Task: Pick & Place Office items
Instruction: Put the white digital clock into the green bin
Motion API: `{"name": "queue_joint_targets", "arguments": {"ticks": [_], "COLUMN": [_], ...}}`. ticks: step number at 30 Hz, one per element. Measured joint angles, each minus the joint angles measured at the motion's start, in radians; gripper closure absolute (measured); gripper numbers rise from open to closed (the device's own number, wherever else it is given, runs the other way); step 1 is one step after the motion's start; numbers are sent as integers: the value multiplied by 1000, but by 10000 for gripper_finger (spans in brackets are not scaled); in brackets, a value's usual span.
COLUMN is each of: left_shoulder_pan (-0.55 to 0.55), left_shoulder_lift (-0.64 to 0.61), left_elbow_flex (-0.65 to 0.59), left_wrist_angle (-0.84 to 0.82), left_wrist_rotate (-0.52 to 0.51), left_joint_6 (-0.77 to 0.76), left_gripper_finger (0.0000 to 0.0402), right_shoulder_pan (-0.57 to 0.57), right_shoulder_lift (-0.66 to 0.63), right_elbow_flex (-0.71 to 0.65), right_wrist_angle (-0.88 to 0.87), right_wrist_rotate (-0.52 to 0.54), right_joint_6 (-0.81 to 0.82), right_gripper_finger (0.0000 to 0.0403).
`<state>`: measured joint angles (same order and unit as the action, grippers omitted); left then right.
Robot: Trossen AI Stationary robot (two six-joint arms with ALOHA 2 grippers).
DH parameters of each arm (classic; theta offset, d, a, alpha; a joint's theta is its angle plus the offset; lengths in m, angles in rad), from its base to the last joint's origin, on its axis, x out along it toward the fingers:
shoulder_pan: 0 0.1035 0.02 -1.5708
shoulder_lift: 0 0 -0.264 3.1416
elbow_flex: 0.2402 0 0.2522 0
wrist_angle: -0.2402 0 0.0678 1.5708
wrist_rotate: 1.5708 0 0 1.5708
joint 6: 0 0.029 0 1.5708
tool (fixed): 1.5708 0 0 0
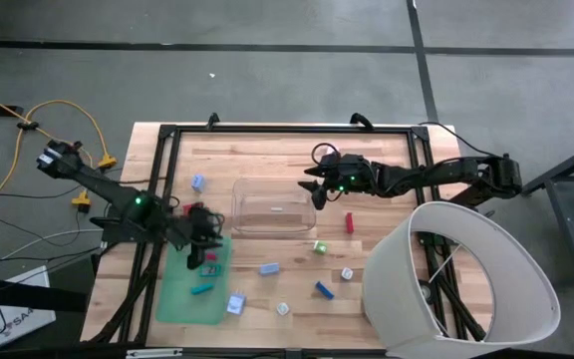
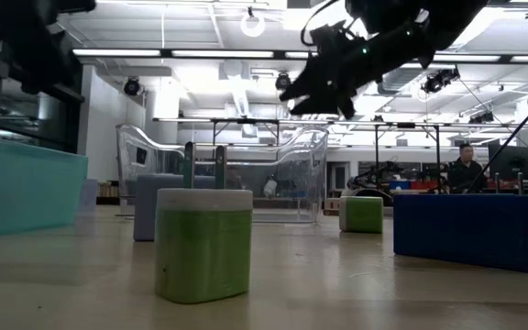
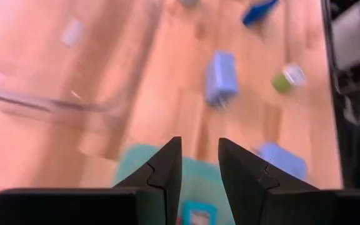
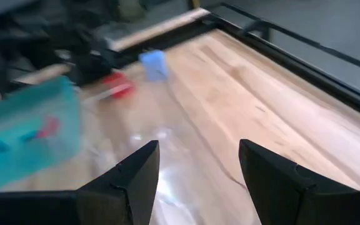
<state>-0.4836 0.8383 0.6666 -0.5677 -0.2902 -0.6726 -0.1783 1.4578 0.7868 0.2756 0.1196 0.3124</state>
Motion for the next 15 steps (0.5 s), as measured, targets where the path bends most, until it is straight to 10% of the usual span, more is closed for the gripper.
{"name": "queue_joint_targets", "arguments": {"ticks": [15], "left_shoulder_pan": [393], "left_shoulder_lift": [-85], "left_elbow_flex": [0], "left_wrist_angle": [188], "left_wrist_rotate": [-144], "left_joint_6": [277], "left_gripper_finger": [301], "right_shoulder_pan": [-122], "right_shoulder_lift": [-21], "right_elbow_flex": [0], "right_wrist_angle": [-314], "right_wrist_rotate": [63], "right_joint_6": [24], "right_gripper_finger": [195]}}
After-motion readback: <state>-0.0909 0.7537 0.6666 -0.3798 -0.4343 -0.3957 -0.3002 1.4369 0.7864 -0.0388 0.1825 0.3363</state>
